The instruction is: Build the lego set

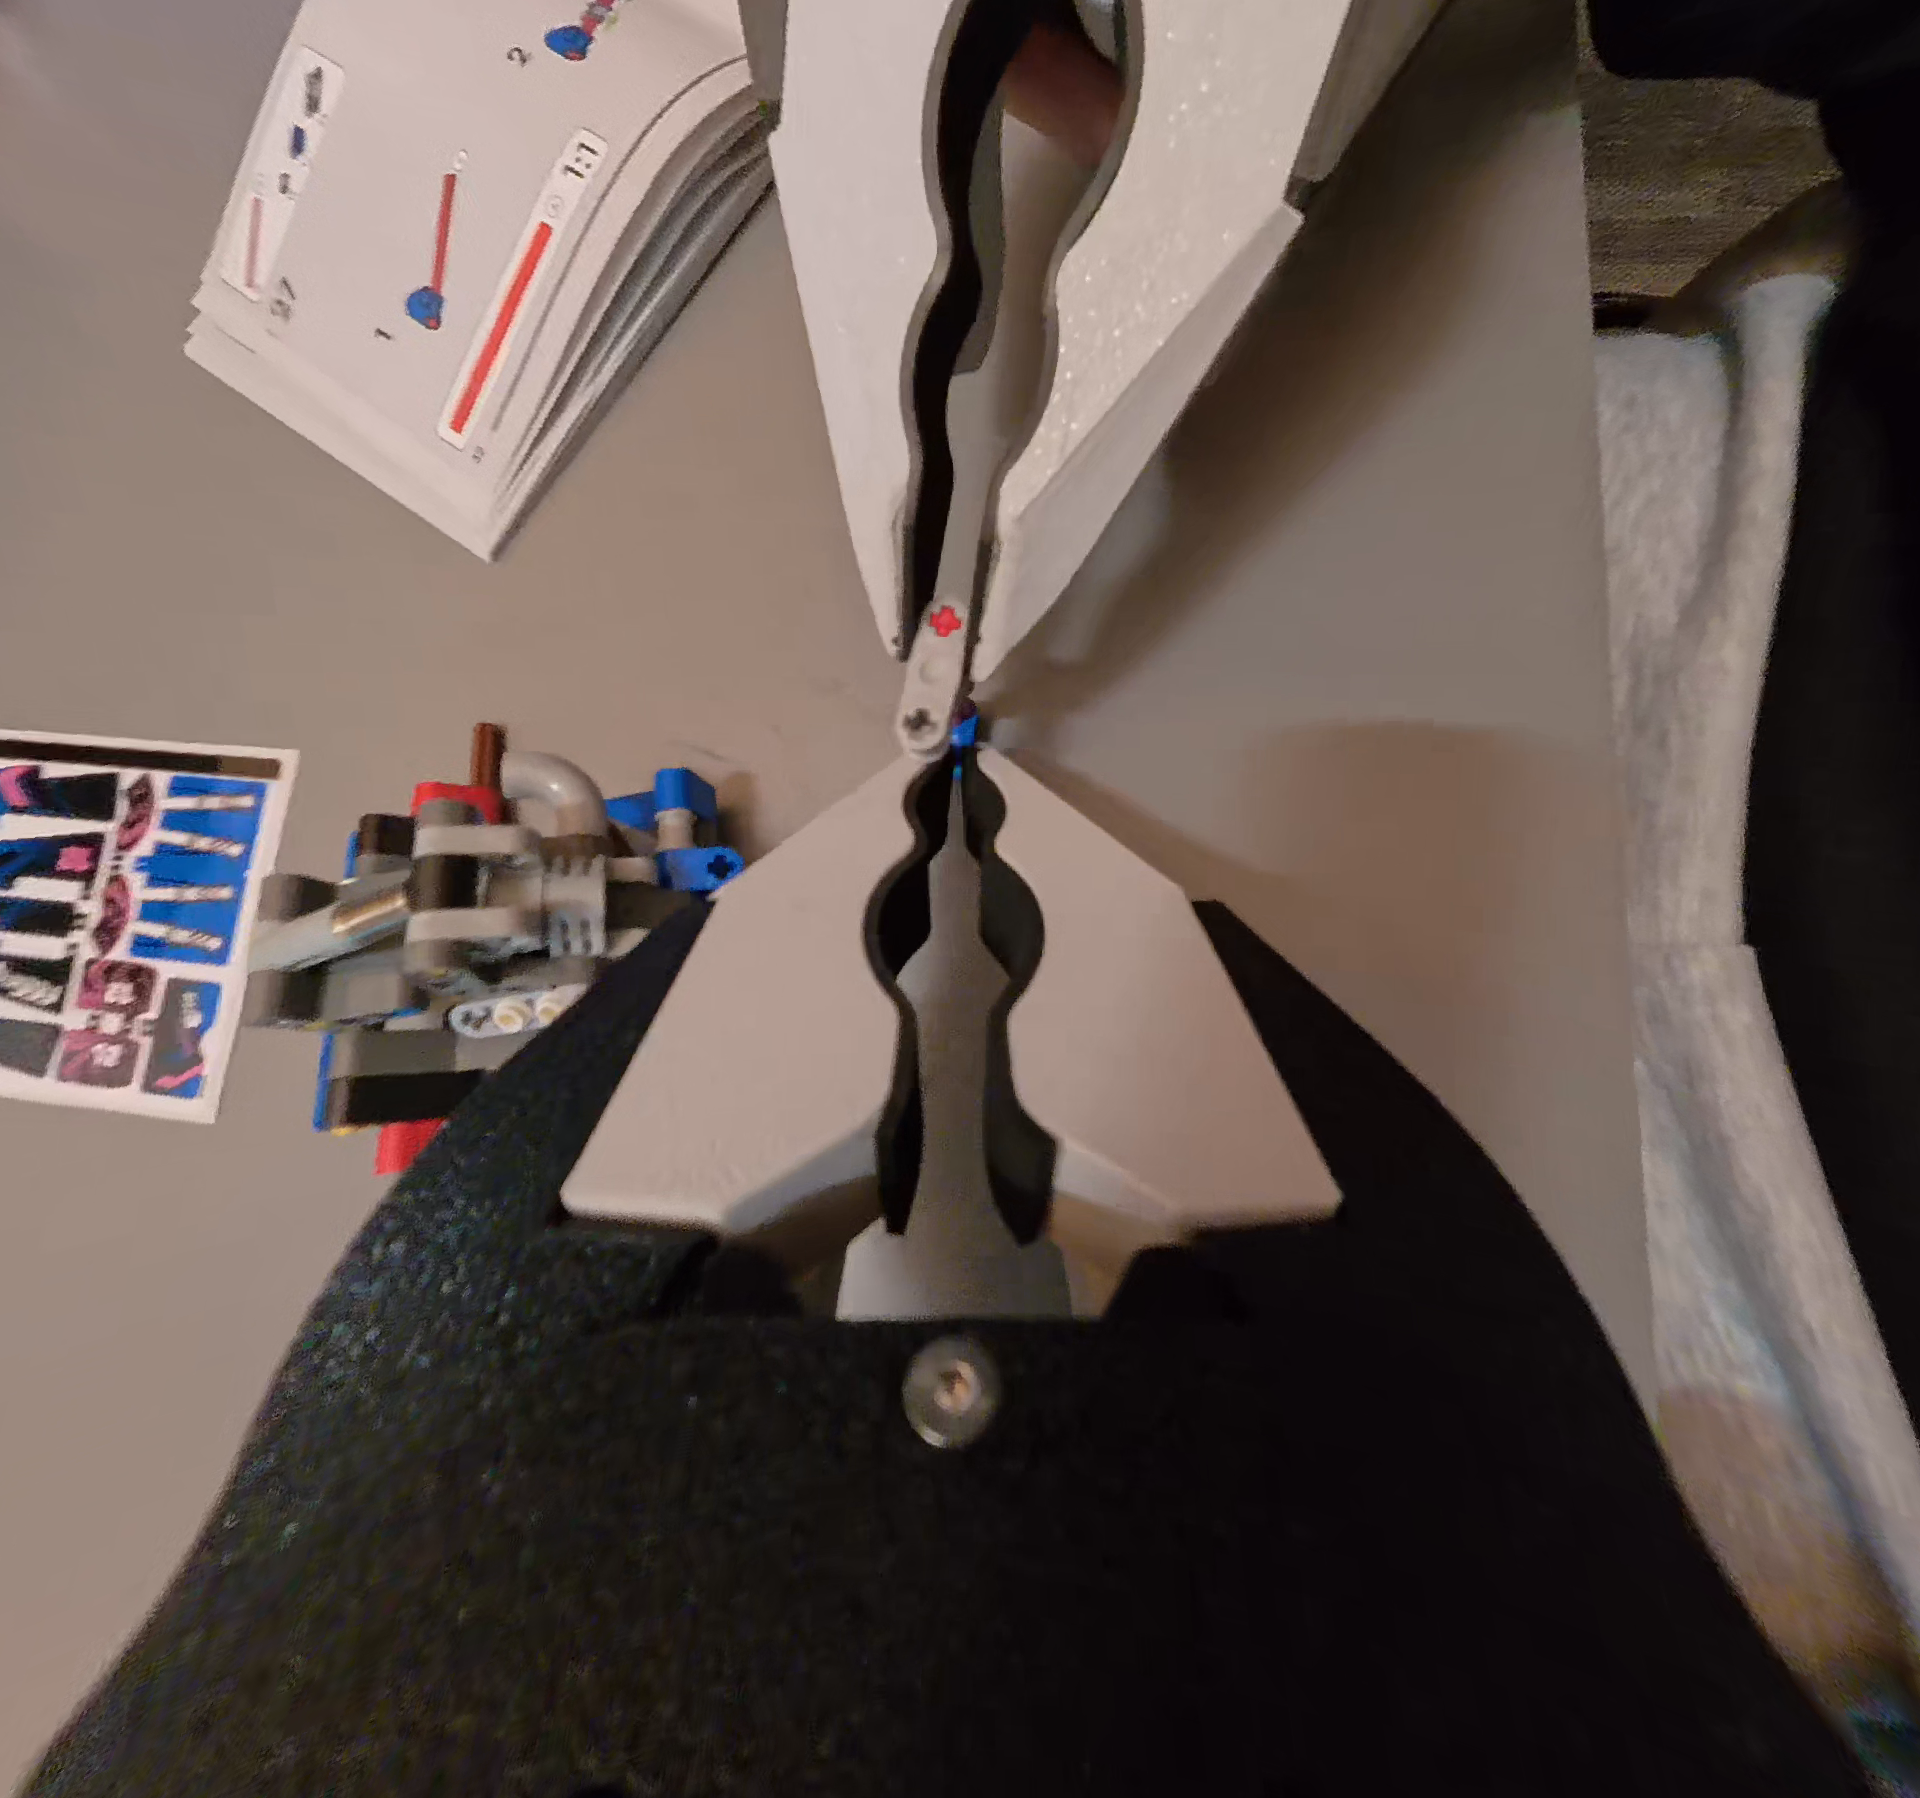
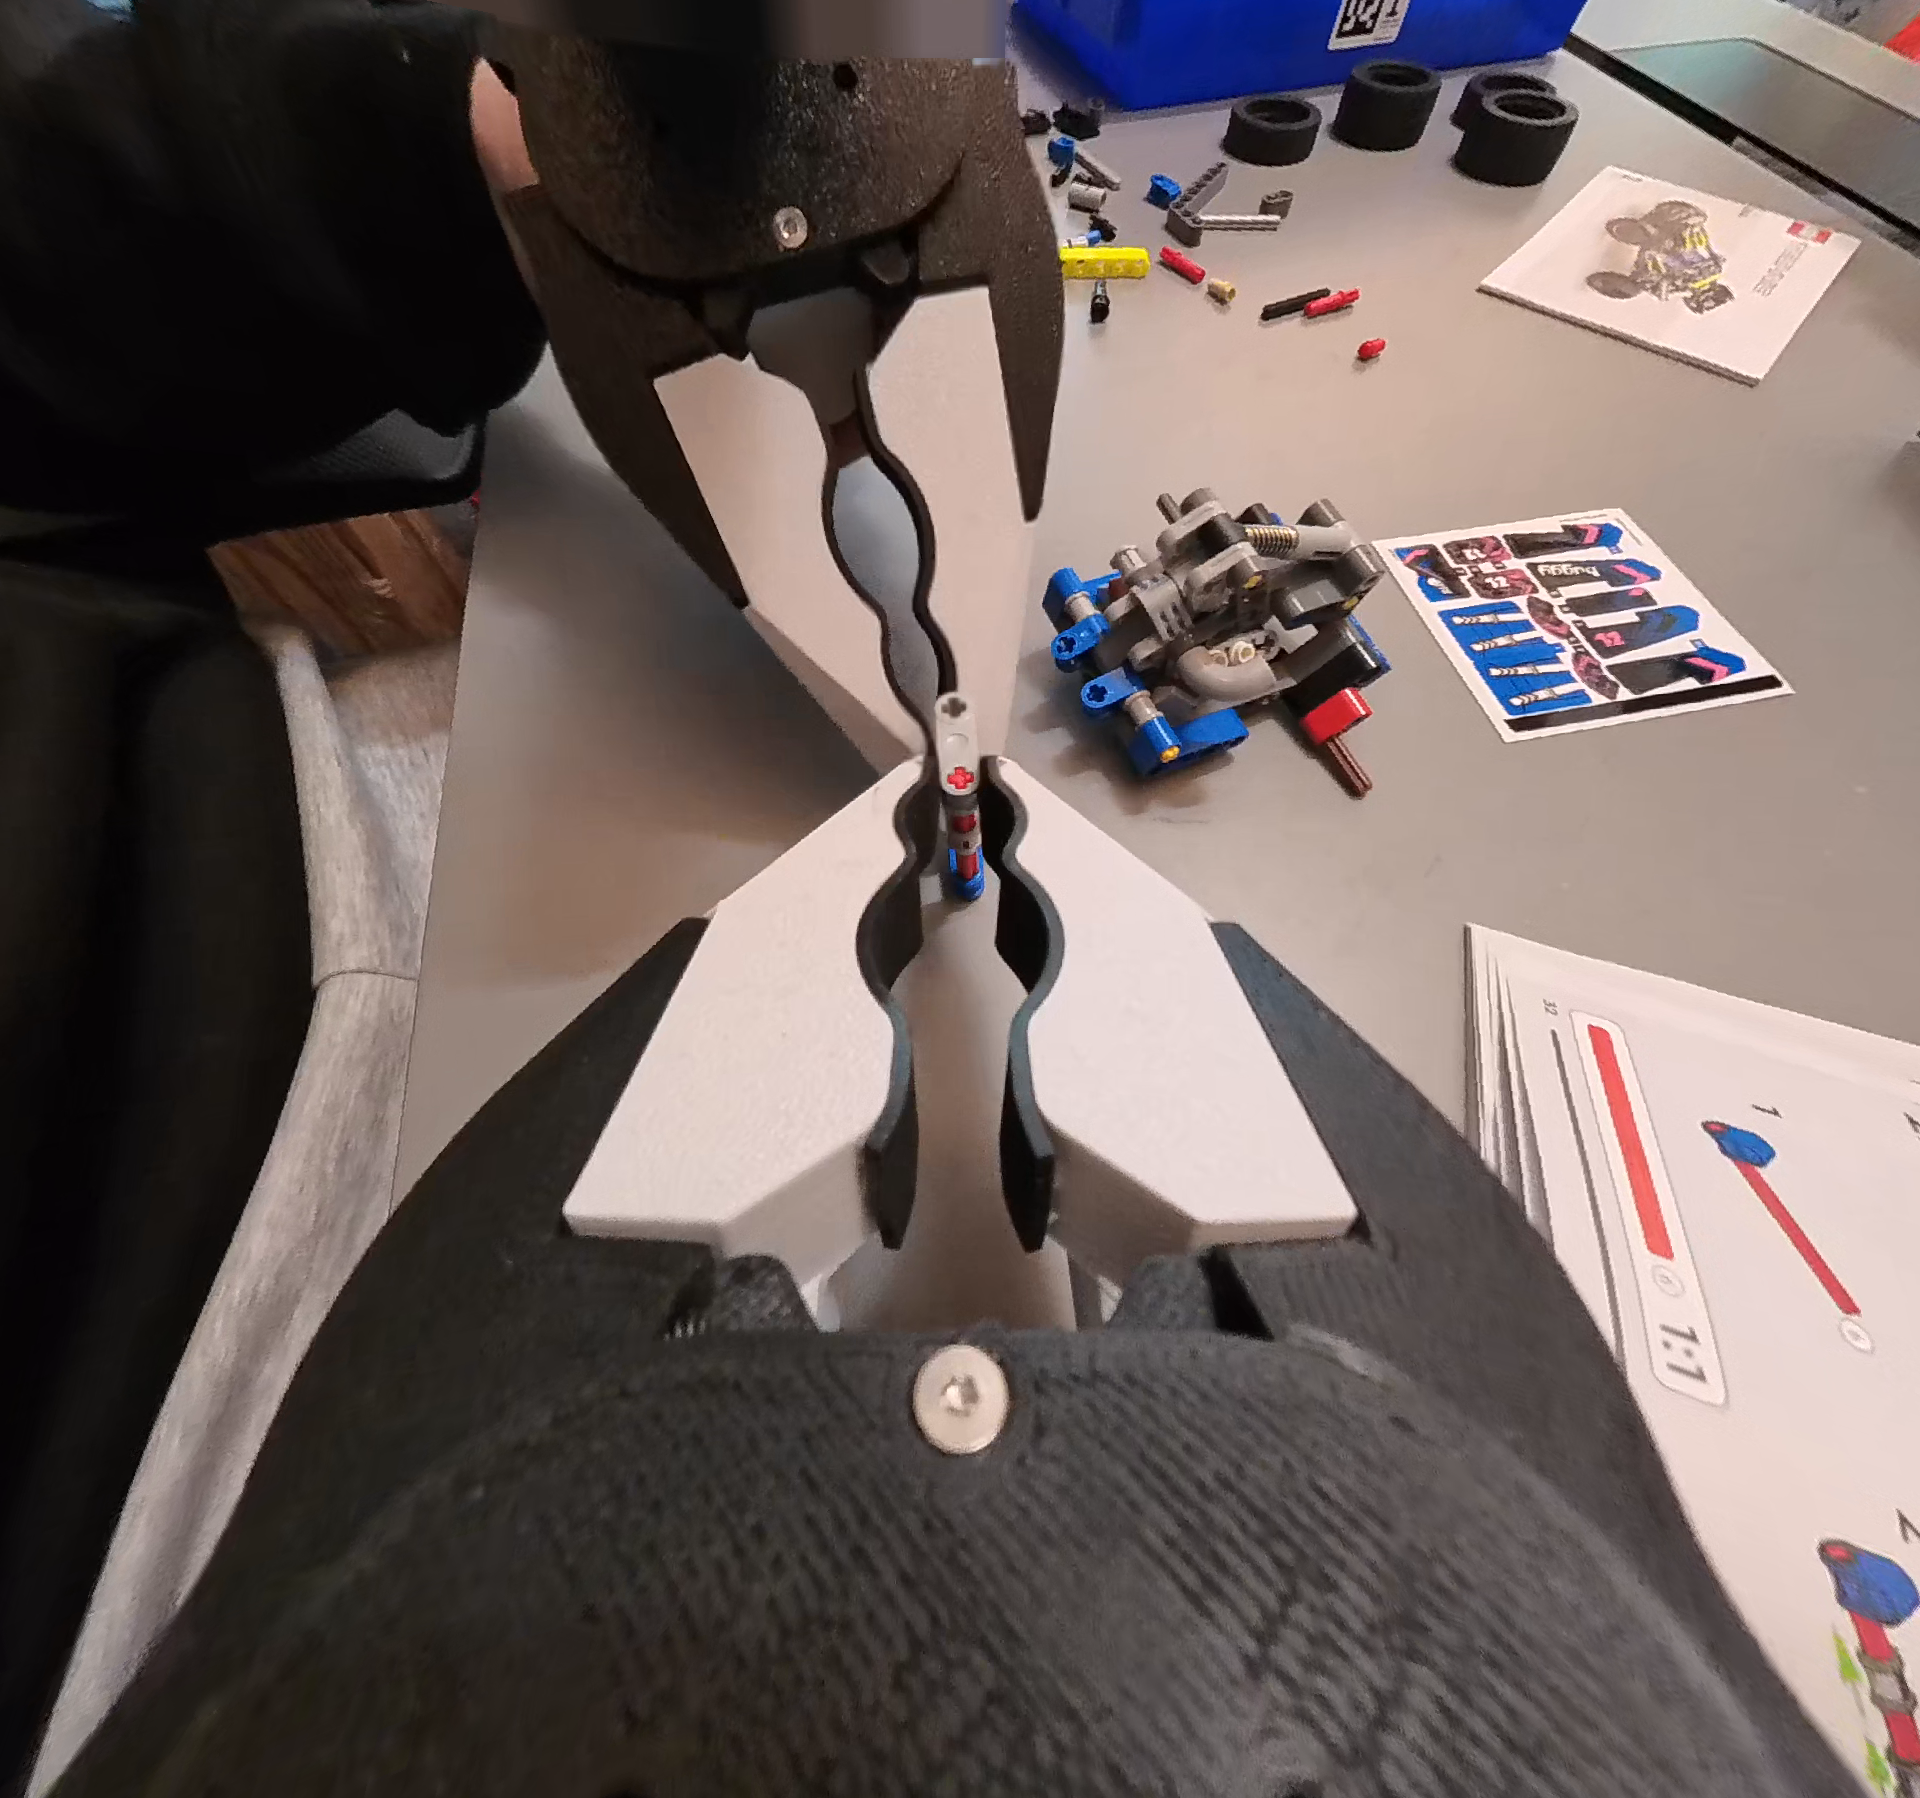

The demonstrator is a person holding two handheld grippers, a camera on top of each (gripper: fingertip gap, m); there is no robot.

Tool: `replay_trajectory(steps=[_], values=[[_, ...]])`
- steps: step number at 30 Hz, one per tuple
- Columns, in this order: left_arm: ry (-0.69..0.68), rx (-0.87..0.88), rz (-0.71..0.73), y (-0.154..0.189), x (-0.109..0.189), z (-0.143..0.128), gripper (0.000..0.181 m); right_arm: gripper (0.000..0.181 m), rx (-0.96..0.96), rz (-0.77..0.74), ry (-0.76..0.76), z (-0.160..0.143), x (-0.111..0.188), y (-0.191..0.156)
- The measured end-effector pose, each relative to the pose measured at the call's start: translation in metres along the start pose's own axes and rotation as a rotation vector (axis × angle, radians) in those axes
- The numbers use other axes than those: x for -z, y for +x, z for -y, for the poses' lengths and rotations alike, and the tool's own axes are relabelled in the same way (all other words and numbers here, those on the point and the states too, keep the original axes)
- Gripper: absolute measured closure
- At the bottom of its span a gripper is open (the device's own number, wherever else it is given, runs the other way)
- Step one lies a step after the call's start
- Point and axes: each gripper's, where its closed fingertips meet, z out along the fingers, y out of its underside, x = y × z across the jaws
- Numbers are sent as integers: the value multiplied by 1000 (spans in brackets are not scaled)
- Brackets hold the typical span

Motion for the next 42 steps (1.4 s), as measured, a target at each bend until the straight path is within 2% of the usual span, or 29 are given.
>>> replay_trajectory(steps=[7, 17, 32, 36, 38, 39, 42], values=[[48, 85, 14, -9, -7, 8, 174, 175, -79, -30, 2, -1, 3, 8], [42, 112, -50, -8, -13, 12, 180, 175, -107, -31, 2, -3, 5, 10], [-192, 169, -89, -14, -28, 24, 181, 175, -187, -80, 8, -12, 25, 24], [-239, 185, -87, -14, -29, 24, 181, 179, -222, -120, -104, -26, 39, 25], [-267, 172, -81, -14, -30, 20, 181, 172, -199, -143, -192, -40, 47, 25], [-302, 159, -68, -15, -31, 14, 181, 173, -193, -160, -204, -43, 49, 27], [-275, 107, -40, -15, -33, 17, 181, 177, -212, -126, -182, -44, 42, 23]])
